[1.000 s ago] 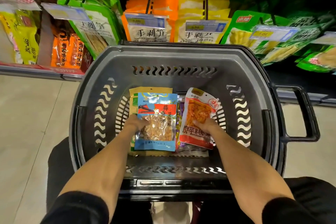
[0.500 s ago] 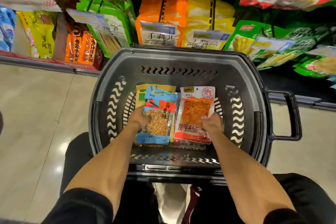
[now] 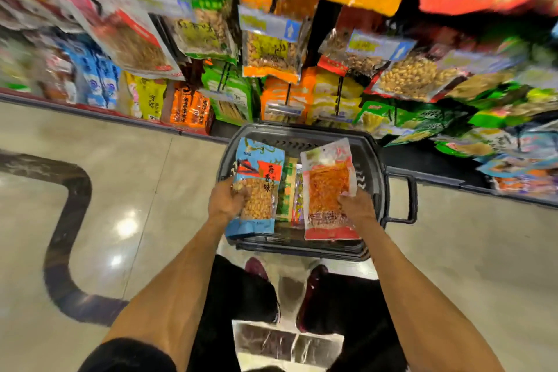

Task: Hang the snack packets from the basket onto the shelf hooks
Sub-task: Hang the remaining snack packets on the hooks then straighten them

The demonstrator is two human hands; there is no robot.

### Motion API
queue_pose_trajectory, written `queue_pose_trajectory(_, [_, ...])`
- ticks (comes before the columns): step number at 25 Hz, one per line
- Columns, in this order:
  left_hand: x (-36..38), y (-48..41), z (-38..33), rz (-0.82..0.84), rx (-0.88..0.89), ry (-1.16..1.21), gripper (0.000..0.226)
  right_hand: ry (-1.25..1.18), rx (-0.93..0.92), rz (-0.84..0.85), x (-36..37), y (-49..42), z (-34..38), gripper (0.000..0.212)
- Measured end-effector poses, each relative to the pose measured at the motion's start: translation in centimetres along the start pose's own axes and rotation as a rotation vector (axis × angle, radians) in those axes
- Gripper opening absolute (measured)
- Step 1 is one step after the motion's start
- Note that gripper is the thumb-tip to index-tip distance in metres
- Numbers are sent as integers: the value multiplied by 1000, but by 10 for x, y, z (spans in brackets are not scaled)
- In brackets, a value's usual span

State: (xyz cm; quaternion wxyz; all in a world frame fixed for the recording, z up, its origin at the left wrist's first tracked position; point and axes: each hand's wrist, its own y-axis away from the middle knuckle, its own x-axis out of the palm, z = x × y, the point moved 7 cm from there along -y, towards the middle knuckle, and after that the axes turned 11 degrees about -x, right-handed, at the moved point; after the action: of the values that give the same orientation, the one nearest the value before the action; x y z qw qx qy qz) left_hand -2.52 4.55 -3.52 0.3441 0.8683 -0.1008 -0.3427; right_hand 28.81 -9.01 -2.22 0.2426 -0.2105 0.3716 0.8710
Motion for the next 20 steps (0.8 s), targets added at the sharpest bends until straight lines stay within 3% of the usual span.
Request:
queue_pose_trajectory(5, [-64,113,-80,93,23,217,5,-277,-77,9,-84,89,97,11])
queue_pose_trajectory(9, [-118,200,-141,147,68,447,12,-480,-132,-14,-166,161,163,14])
queue_pose_trajectory(13, [-174,265,-203,138,203,588,7,-498,-270,-39,-229,212,227,12])
queue_pose_trajectory(17, [-213,309,-246,160,330,669,19,-522,-424,-94,-269,255,279,5])
queue_pose_trajectory(20, [-232,333,-273,172,419,695,24,-543,-480,-158,-290,278,299,16])
